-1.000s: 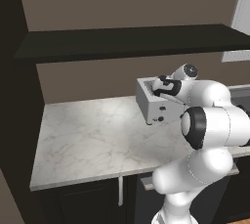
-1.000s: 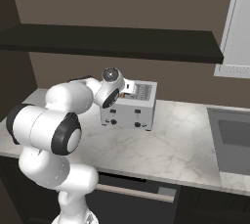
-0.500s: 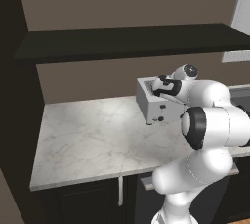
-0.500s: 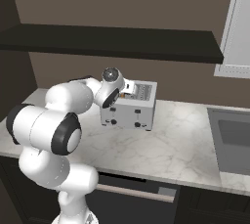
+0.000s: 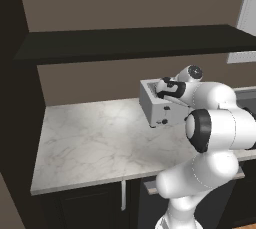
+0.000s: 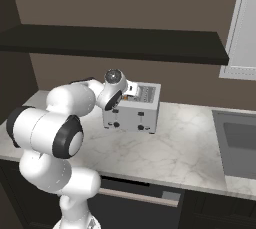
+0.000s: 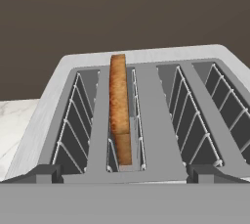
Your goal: Start the toaster. Once the lever pops up, take the bread to the plate on the dining counter.
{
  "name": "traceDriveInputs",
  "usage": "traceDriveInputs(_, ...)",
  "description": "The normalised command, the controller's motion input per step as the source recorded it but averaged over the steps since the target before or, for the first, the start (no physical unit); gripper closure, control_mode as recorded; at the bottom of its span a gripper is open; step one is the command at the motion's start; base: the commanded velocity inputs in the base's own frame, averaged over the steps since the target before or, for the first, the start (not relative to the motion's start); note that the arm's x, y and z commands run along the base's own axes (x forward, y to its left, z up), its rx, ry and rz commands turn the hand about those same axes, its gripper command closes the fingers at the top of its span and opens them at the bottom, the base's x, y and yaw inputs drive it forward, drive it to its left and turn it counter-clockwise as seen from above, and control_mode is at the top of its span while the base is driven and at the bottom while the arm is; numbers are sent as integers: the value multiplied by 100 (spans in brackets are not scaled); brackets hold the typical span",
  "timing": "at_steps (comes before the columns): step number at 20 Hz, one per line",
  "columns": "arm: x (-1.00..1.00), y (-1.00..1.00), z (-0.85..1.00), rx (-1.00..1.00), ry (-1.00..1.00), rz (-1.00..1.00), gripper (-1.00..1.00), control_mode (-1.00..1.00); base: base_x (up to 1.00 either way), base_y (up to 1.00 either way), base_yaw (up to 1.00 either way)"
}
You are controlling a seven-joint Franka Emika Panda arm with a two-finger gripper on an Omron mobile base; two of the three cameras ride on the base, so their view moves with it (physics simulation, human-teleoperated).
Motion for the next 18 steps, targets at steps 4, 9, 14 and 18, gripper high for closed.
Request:
traceDriveInputs(4, 0, 0, 0, 0, 0, 0, -100, -100, 0, 0, 0)
traceDriveInputs(9, 0, 0, 0, 0, 0, 0, -100, -100, 0, 0, 0)
traceDriveInputs(14, 3, 0, 0, 0, 0, 0, -100, -100, 0, 0, 0)
traceDriveInputs(18, 11, 0, 0, 0, 0, 0, -100, -100, 0, 0, 0)
